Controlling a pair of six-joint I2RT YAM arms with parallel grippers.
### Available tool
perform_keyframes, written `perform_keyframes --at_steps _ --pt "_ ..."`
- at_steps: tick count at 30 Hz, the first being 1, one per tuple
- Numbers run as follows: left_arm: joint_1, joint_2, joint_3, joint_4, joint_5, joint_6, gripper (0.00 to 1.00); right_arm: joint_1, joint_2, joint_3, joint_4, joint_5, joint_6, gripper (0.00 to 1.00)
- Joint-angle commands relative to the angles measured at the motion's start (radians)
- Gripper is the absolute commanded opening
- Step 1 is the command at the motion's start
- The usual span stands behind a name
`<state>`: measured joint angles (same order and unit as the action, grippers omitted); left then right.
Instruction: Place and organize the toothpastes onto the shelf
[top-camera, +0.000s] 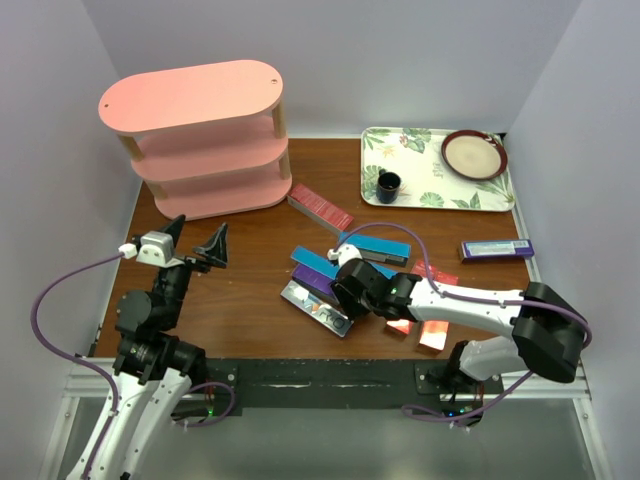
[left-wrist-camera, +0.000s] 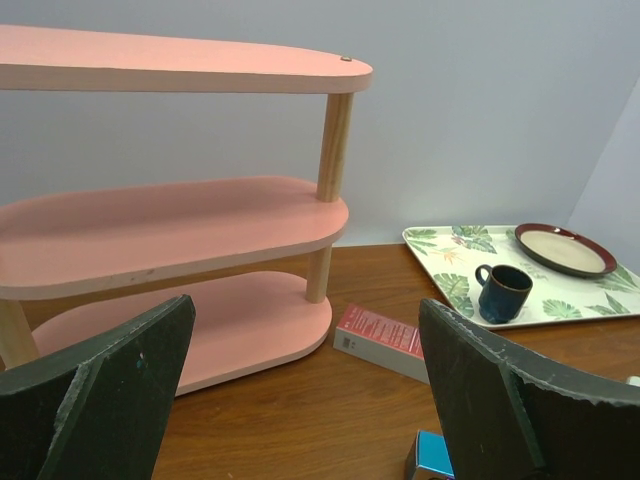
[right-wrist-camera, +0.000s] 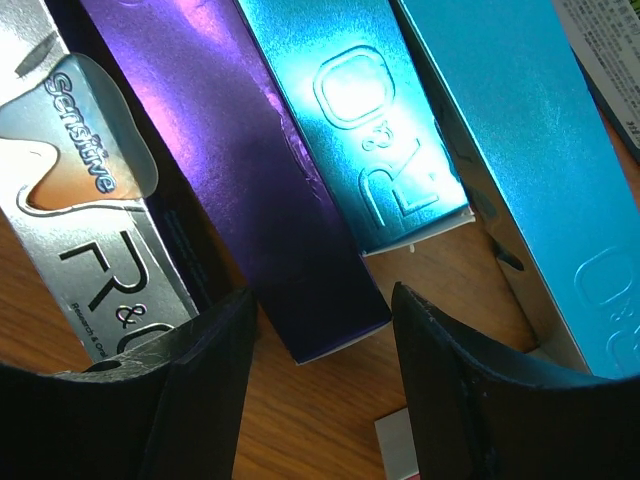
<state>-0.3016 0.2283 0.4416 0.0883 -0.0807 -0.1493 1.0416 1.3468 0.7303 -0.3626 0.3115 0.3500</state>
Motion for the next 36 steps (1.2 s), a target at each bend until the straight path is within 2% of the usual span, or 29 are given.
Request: perform_keyframes --at_steps 1,9,21,27,36 --pt "-0.002 0.009 0.028 0.027 0.016 -0.007 1.0 -0.002 -0.034 0.011 -0.01 -0.009 -0.019 0.59" --pt "-0.002 0.009 0.028 0.028 0.021 -0.006 1.0 0.006 0.052 0.018 0.057 -0.103 -0.037 0.57" --pt "-0.002 0.014 0.026 0.027 0.025 -0.006 1.0 0.037 0.146 0.037 0.14 -0.049 -0.06 0.58" --pt "-0.002 0.014 0.026 0.027 0.029 -0.006 1.0 0.054 0.114 0.055 0.12 -0.06 -0.071 0.36" --pt "-0.002 0.013 0.026 0.028 0.029 -0.006 1.0 0.055 -0.087 0.089 0.059 -0.091 -0.063 0.29"
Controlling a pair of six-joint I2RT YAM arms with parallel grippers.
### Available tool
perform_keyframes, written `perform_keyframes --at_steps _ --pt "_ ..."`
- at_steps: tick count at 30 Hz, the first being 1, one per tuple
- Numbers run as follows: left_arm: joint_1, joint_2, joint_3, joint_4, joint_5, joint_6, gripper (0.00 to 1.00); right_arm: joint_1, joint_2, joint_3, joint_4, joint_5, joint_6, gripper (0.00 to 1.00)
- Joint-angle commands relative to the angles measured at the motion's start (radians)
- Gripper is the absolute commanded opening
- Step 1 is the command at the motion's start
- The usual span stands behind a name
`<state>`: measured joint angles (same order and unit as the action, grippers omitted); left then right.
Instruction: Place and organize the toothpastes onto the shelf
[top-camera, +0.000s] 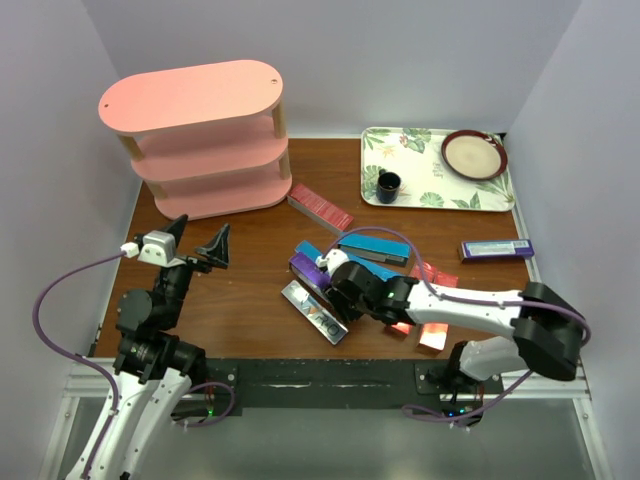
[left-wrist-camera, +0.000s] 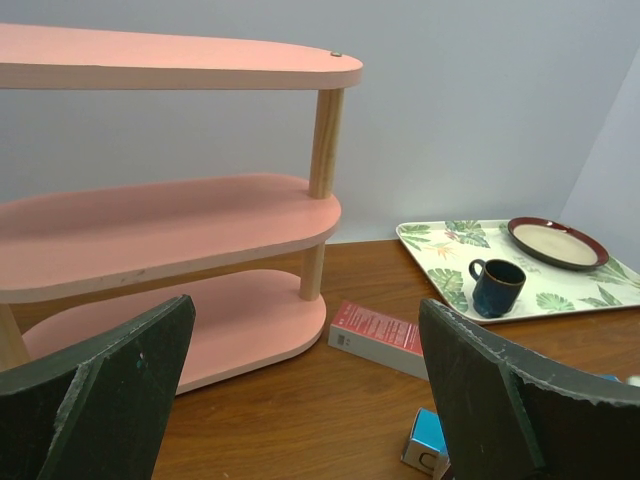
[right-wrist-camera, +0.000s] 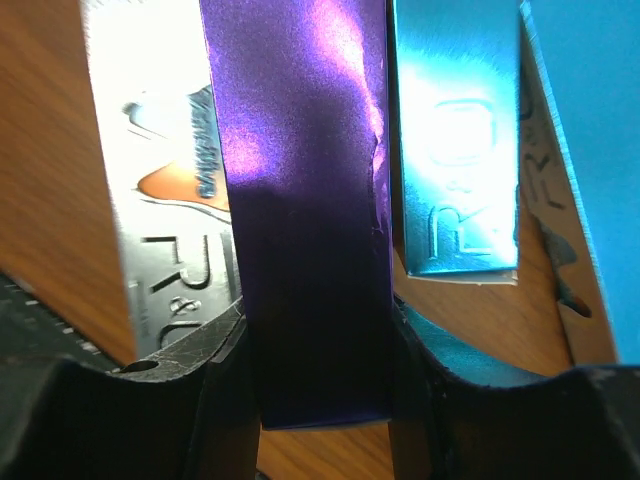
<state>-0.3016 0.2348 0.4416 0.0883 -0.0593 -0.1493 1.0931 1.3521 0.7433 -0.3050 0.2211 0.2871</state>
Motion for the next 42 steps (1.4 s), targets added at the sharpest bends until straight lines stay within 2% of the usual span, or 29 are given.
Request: perform_keyframes --at_steps 1,4,9,13,17,22,29,33,42 --pt "-0.002 0.006 0.028 0.028 0.007 -0.006 1.0 0.002 -0.1 0.082 -0.005 -0.002 -0.002 0.29" --pt "-0.002 0.008 0.026 0.028 0.01 -0.009 1.0 0.004 -0.123 0.113 -0.028 0.004 0.018 0.26" --pt "-0.002 0.027 0.026 0.036 0.009 -0.041 1.0 0.002 -0.11 0.189 -0.054 0.128 0.109 0.23" --pt "-0.002 0.089 0.054 -0.025 0.009 -0.201 1.0 0.002 -0.077 0.234 -0.055 0.202 0.178 0.24" --pt "-0.002 0.153 0.088 -0.074 0.101 -0.3 1.0 0.002 -0.057 0.249 -0.01 0.202 0.227 0.24" --pt "-0.002 0.228 0.132 -0.087 0.203 -0.375 1.0 0.002 -0.038 0.238 0.064 0.121 0.138 0.24" --pt "-0.001 0.474 0.367 -0.387 0.404 -0.355 1.0 0.002 -0.108 0.191 0.06 -0.002 -0.112 0.24" --pt "-0.001 0.535 0.37 -0.44 0.51 -0.374 1.0 0.002 -0.168 0.163 0.067 -0.069 -0.184 0.25" --pt "0.001 0.58 0.359 -0.47 0.599 -0.374 1.0 0.002 -0.211 0.14 0.067 -0.164 -0.281 0.25"
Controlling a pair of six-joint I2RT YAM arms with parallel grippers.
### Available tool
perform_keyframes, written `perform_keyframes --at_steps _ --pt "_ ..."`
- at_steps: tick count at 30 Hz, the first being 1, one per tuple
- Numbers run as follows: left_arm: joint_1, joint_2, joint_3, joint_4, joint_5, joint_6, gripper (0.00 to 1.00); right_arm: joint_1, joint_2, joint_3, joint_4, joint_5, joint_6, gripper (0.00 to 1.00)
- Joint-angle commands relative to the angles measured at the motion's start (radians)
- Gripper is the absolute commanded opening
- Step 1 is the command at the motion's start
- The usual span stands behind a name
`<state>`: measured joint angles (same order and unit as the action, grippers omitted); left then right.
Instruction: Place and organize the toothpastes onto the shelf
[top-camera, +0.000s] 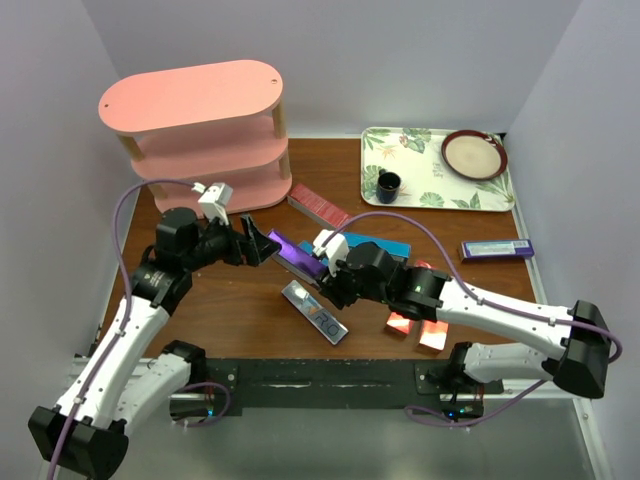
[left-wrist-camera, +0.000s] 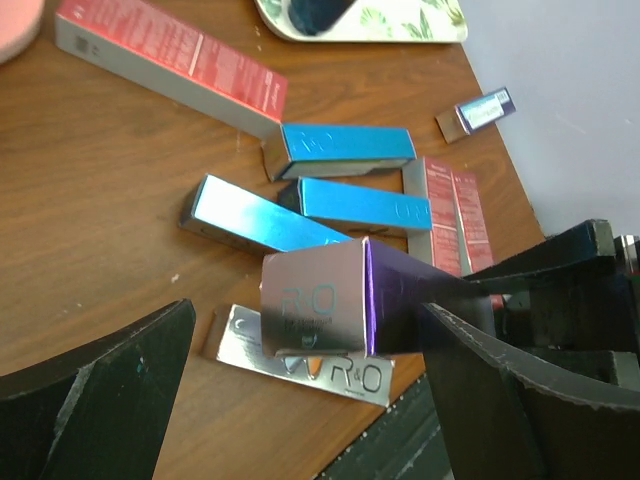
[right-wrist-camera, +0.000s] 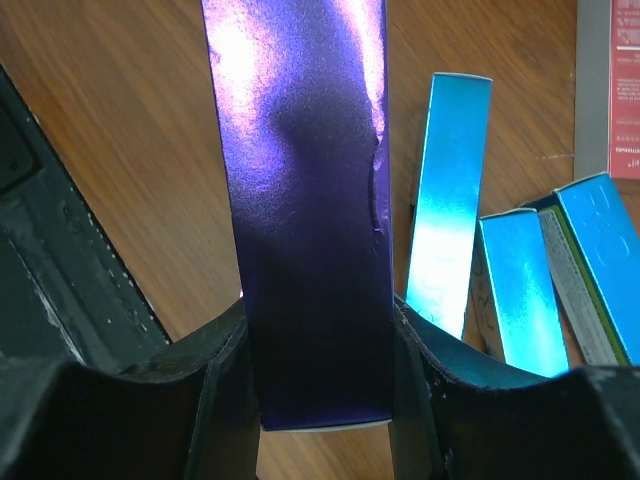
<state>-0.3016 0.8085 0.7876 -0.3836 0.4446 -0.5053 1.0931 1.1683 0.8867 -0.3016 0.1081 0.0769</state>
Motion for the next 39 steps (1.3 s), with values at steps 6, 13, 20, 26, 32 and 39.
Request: perform_keyframes --at_steps 6,13,20,26,32,39 --pt "0.007 0.021 -0.073 0.161 0.265 -0.145 1.0 0.001 -0.033 -0.023 0.096 -0.042 -0.071 0.25" --pt "0.016 0.035 -0.14 0.193 0.296 -0.183 1.0 0.002 -0.056 -0.041 0.117 -0.03 -0.071 0.25" --pt "0.041 0.009 -0.189 0.305 0.316 -0.291 0.94 0.002 -0.071 -0.064 0.148 -0.021 -0.071 0.25" --pt "0.14 -0.037 -0.246 0.403 0.322 -0.412 0.94 0.002 -0.061 -0.072 0.163 -0.031 -0.071 0.25" --pt "0.147 -0.026 -0.269 0.483 0.356 -0.477 0.93 0.001 -0.044 -0.077 0.168 -0.033 -0.071 0.25" --pt "0.147 0.009 -0.257 0.46 0.378 -0.437 0.89 0.002 -0.009 -0.068 0.179 -0.065 -0.103 0.25"
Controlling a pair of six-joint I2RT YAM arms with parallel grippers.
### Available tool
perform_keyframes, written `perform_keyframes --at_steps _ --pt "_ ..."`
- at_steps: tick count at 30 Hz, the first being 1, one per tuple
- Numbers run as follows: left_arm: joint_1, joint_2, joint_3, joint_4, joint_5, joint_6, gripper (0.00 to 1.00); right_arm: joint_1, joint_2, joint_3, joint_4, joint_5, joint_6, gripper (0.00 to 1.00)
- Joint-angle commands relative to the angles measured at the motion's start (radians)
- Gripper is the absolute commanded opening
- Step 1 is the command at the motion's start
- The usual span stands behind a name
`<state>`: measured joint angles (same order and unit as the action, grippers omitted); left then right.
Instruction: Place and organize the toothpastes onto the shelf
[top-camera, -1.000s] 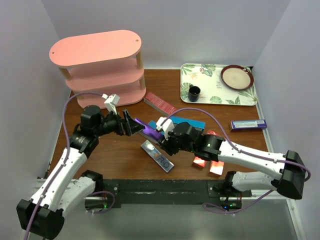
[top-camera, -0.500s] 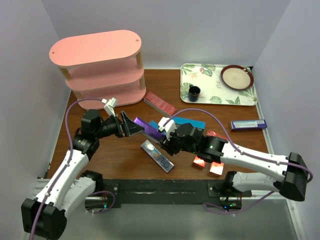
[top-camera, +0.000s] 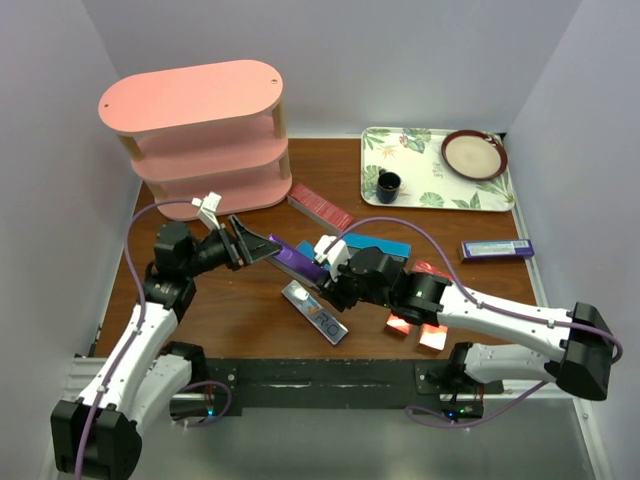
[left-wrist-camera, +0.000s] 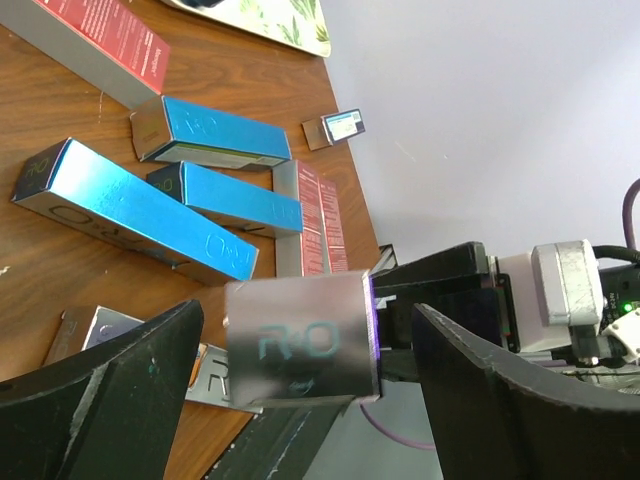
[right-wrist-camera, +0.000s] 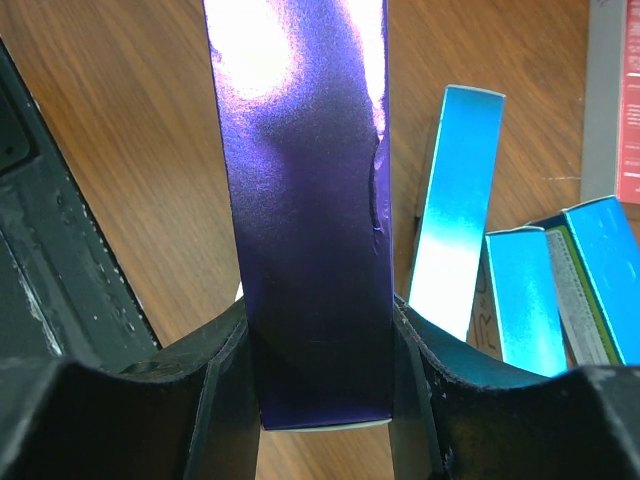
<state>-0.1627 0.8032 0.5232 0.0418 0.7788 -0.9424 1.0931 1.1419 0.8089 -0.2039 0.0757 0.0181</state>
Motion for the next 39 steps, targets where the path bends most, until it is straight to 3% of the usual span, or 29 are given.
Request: perform_keyframes --at_steps 1,4,9,12,15,18,19,22,27,32,36,39 --pt "0.008 0.016 0.012 0.023 0.042 0.008 0.88 0.002 0.022 0.012 0.078 -0.033 -0.046 0.25" --pt "0.008 0.034 0.043 -0.032 0.037 0.06 0.82 0.002 0.035 0.013 0.08 -0.033 -0.046 0.26" --pt "0.008 0.039 0.061 -0.092 0.028 0.12 0.58 0.002 0.035 0.009 0.086 -0.024 -0.047 0.26" --pt "0.008 0.05 0.064 -0.115 0.045 0.143 0.55 0.002 0.033 0.007 0.084 -0.016 -0.049 0.26" --pt "0.008 0.05 0.054 -0.114 0.068 0.146 0.44 0.002 0.038 0.01 0.083 -0.013 -0.044 0.27" --pt "0.008 0.042 0.041 -0.1 0.066 0.139 0.36 0.004 0.041 0.016 0.069 -0.013 -0.037 0.53" --pt "0.008 0.037 0.037 -0.092 0.059 0.133 0.32 0.002 0.039 0.018 0.063 -0.013 -0.033 0.69" --pt "0.009 0.019 0.017 -0.057 0.019 0.103 0.24 0.002 0.022 0.013 0.057 0.01 -0.026 0.89" --pt "0.026 -0.022 -0.034 0.052 -0.062 0.022 0.13 0.002 -0.021 -0.011 0.049 0.085 0.009 0.97" --pt "0.043 -0.045 -0.064 0.098 -0.202 -0.039 0.06 0.002 -0.091 -0.051 0.052 0.162 0.042 0.98" --pt "0.051 -0.082 -0.103 0.13 -0.479 -0.096 0.05 0.002 -0.143 -0.079 0.061 0.233 0.062 0.99" --pt "0.052 -0.133 -0.198 0.251 -0.695 -0.205 0.05 0.002 -0.188 -0.102 0.069 0.266 0.068 0.99"
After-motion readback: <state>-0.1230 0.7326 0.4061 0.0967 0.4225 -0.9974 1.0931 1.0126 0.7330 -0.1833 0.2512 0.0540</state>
